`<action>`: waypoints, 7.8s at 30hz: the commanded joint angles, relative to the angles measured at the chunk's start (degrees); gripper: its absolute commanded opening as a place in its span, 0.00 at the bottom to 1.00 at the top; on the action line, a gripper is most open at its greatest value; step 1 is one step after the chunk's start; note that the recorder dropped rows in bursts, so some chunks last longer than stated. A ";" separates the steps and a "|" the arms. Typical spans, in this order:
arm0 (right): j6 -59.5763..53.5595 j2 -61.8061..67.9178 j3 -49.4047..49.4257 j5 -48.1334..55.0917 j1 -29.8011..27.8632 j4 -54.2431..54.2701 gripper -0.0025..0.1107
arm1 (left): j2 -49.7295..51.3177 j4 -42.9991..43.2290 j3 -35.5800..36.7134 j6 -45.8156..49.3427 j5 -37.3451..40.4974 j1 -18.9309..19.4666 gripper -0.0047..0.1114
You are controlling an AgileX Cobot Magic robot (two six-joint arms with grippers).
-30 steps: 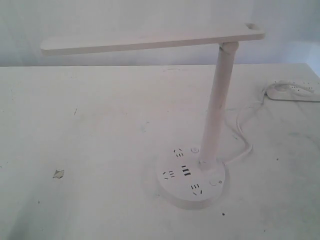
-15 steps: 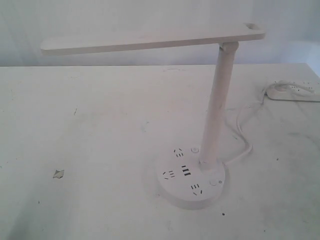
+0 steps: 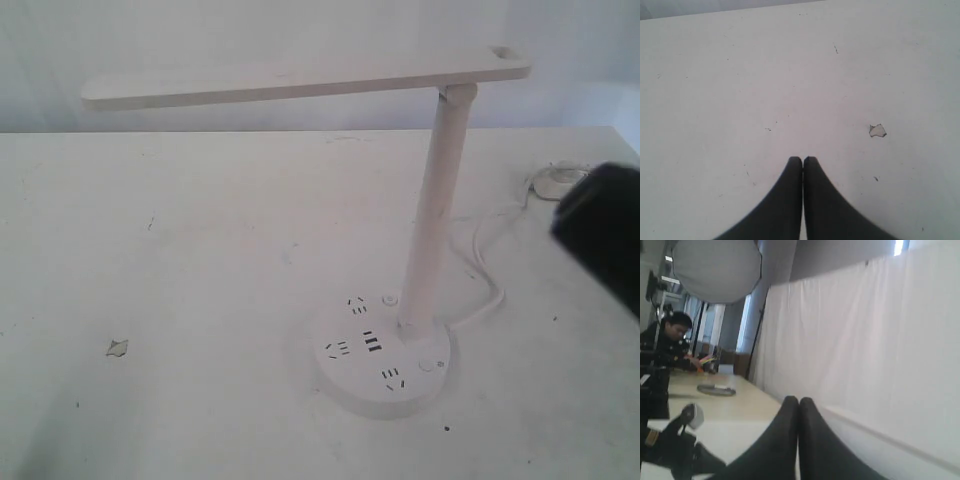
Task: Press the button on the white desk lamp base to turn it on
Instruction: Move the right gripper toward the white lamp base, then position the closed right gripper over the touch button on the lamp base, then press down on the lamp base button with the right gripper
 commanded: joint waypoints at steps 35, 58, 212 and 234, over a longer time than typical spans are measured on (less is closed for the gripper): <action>-19.65 38.50 7.13 27.64 40.54 -5.36 0.02 | -0.21 -0.25 0.19 -0.07 -0.03 -0.31 0.04; -72.51 49.52 6.43 39.62 43.93 97.24 0.02 | -0.21 -0.25 0.19 -0.07 -0.03 -0.31 0.04; -87.63 64.86 -8.82 59.62 34.51 90.58 0.02 | -0.21 -0.25 0.19 -0.07 -0.03 -0.31 0.04; -82.24 63.49 -8.82 57.44 34.51 90.70 0.02 | -0.21 -0.25 0.19 -0.07 -0.03 -0.31 0.04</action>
